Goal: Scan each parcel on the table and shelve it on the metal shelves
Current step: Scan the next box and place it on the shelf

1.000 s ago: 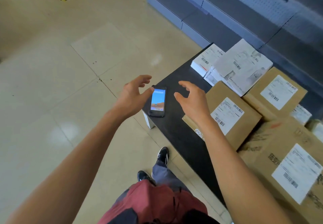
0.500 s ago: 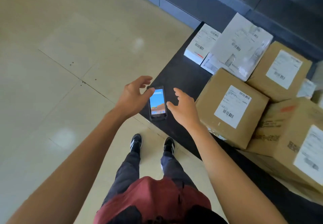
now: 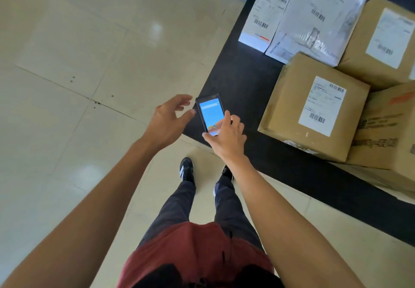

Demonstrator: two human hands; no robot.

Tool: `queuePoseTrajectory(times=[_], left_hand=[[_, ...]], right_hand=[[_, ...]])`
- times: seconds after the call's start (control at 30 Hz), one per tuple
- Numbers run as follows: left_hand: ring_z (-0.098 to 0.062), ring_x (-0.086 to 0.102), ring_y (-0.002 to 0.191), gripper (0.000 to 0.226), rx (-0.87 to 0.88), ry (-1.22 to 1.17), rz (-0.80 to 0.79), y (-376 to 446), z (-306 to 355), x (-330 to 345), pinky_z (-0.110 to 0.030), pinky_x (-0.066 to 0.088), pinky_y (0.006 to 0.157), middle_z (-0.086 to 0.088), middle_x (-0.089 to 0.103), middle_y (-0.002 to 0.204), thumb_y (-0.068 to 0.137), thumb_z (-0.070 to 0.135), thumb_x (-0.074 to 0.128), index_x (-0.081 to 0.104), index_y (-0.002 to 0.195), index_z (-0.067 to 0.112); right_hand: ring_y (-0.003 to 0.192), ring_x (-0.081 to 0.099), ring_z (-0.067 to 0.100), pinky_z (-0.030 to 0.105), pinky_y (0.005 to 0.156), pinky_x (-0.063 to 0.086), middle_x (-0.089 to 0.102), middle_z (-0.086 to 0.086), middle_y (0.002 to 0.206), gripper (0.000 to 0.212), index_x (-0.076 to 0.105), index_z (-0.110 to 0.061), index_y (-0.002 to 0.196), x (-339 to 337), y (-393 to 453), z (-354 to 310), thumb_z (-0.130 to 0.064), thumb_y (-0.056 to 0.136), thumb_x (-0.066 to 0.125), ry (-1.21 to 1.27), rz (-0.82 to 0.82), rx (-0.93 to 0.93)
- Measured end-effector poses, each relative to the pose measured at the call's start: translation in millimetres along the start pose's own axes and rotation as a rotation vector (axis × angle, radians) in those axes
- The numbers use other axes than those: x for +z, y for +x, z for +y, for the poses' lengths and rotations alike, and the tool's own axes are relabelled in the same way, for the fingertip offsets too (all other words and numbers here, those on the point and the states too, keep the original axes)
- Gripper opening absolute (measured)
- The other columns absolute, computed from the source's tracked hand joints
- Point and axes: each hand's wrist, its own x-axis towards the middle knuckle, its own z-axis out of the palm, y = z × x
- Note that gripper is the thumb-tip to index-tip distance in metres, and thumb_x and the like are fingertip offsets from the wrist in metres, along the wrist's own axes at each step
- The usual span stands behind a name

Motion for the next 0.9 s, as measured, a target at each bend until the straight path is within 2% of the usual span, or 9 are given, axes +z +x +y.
queuePoseTrajectory(times=[0.2,0.37,0.53,0.73,0.9], left_hand=[[-0.008,0.061,0.115,0.037,-0.001,0.036,-0.050,3.7,-17.2,2.1,-0.023,0.045,0.096,0.008,0.066,0.128,0.100,0.033,0.061,0.059,0.136,0.023],[-0.007,0.061,0.115,0.037,-0.010,0.022,-0.071,4.2,-28.7,1.6,-0.021,0.044,0.095,0.010,0.066,0.126,0.100,0.032,0.062,0.060,0.135,0.025],[-0.008,0.062,0.115,0.035,-0.024,0.007,-0.078,5.4,-35.9,-1.1,-0.025,0.046,0.097,0.011,0.066,0.125,0.099,0.032,0.063,0.061,0.134,0.027],[-0.003,0.061,0.113,0.034,-0.033,0.022,-0.084,5.3,-46.6,-7.9,-0.010,0.040,0.084,0.016,0.066,0.123,0.099,0.035,0.062,0.059,0.133,0.032],[-0.004,0.061,0.112,0.035,-0.013,0.025,-0.092,6.0,-43.2,-4.1,-0.010,0.039,0.084,0.016,0.064,0.123,0.099,0.036,0.061,0.059,0.134,0.031]], right_hand=[[0.128,0.039,0.028,0.050,0.096,0.045,0.036,0.010,0.145,0.113,0.018,-0.014,0.156,15.0,4.5,-10.9,-0.065,0.074,0.077,0.012,0.051,0.060],[0.125,0.040,0.027,0.047,0.094,0.044,0.035,0.010,0.143,0.110,0.021,-0.015,0.155,18.3,9.0,-13.6,-0.062,0.074,0.079,-0.003,0.078,0.061],[0.122,0.043,0.027,0.046,0.089,0.044,0.040,0.010,0.137,0.103,0.025,-0.017,0.152,14.1,12.8,-16.1,-0.049,0.072,0.083,0.047,0.112,0.059],[0.119,0.047,0.026,0.046,0.090,0.043,0.048,0.008,0.131,0.099,0.025,-0.018,0.150,9.1,8.8,-22.6,-0.043,0.073,0.081,0.135,0.118,0.060],[0.121,0.047,0.023,0.040,0.089,0.042,0.050,0.004,0.132,0.096,0.030,-0.019,0.145,-7.7,4.0,-20.6,-0.045,0.069,0.083,0.201,0.171,0.073]])
